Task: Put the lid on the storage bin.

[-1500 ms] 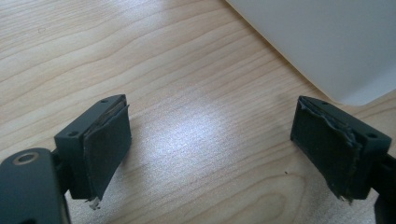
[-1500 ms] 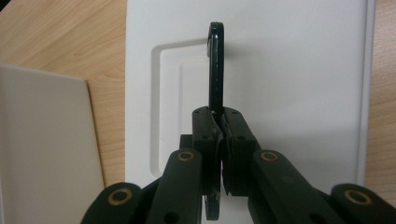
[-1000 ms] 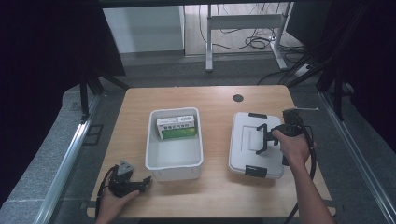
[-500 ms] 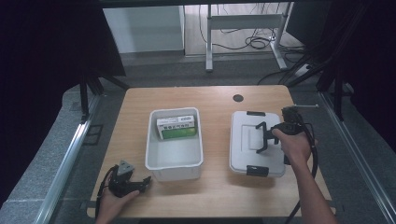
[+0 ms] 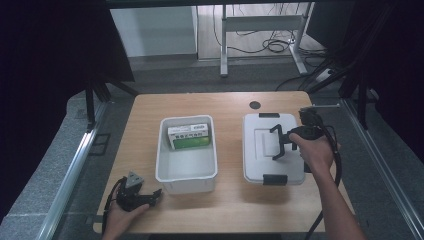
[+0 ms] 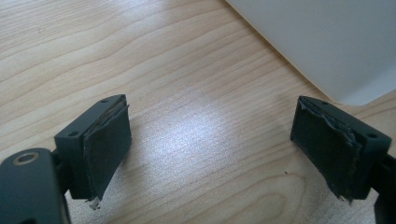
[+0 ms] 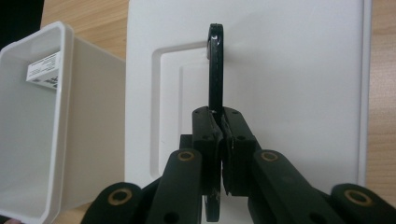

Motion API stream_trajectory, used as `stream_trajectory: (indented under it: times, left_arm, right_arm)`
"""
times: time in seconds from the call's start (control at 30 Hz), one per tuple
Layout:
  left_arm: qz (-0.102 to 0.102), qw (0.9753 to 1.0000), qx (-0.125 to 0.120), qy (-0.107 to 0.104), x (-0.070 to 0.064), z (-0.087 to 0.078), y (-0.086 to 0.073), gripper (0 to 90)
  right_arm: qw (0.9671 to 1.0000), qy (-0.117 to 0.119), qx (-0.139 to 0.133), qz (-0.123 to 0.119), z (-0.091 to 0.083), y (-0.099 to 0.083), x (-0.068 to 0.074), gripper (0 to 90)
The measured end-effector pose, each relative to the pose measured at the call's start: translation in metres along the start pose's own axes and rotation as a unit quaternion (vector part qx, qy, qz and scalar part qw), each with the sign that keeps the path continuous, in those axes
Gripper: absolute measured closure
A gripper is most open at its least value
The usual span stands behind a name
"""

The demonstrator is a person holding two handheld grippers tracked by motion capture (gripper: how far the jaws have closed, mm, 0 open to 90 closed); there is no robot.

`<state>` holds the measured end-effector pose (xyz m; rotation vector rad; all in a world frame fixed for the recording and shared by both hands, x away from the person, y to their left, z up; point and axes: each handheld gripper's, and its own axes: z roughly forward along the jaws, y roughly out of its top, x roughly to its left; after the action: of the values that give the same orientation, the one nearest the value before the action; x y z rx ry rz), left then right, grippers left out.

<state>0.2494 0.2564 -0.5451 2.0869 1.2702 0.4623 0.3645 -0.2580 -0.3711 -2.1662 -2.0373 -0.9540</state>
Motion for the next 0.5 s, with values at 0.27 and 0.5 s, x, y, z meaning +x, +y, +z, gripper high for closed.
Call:
stream_trajectory:
  times: [0.27, 0.5]
  left_arm:
    - [-0.001, 1.0000, -0.001, 0.000, 0.000, 0.000, 0.000, 12.1]
    - [-0.001, 1.0000, 0.000, 0.000, 0.000, 0.000, 0.000, 12.1]
  right_arm:
    - [0.9996, 0.007, -0.003, -0.028, -0.009, 0.002, 0.018, 85.5]
    - [0.9989, 0.015, -0.002, -0.044, -0.017, 0.004, 0.037, 85.5]
